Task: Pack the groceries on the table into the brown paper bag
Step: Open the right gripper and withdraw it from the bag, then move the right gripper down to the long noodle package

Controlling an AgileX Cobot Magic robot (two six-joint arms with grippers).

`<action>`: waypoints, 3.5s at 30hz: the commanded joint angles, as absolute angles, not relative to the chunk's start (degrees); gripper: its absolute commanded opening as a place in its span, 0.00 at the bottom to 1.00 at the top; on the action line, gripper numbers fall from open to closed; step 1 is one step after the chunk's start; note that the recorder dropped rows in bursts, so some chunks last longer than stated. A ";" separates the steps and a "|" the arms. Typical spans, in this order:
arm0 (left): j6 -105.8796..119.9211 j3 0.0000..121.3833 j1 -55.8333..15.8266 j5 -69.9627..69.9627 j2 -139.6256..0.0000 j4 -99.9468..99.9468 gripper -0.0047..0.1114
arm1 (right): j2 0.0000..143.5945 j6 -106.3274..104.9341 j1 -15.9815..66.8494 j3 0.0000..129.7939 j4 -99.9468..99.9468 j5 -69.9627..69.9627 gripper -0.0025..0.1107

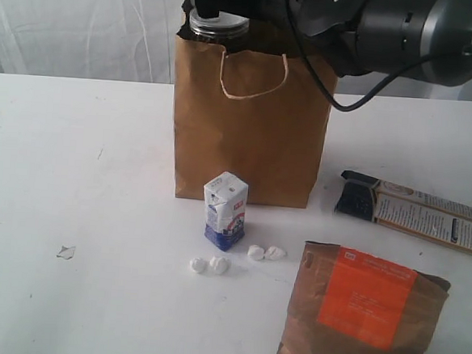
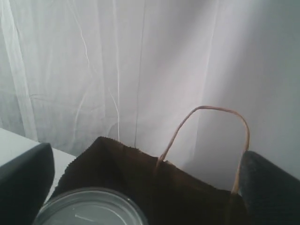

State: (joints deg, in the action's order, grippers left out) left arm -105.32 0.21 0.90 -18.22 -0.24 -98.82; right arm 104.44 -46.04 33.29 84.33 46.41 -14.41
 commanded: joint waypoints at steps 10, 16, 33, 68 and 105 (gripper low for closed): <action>-105.12 0.00 1.02 -18.56 0.00 -99.95 0.04 | 98.49 -48.86 33.12 84.54 46.43 -6.25 0.95; -105.12 0.00 1.02 -18.56 0.00 -99.95 0.04 | 97.59 -54.33 32.99 84.54 46.43 -6.00 0.95; -105.12 0.00 1.02 -18.56 0.00 -99.95 0.04 | 91.57 -78.70 23.18 84.25 46.52 -5.51 0.95; -105.12 0.00 1.02 -18.72 0.00 -99.95 0.04 | 85.57 -104.32 -3.33 43.58 99.95 4.49 0.95; -105.12 0.00 1.02 -18.72 0.00 -99.95 0.04 | 73.20 -56.39 -3.66 44.77 32.17 25.97 0.02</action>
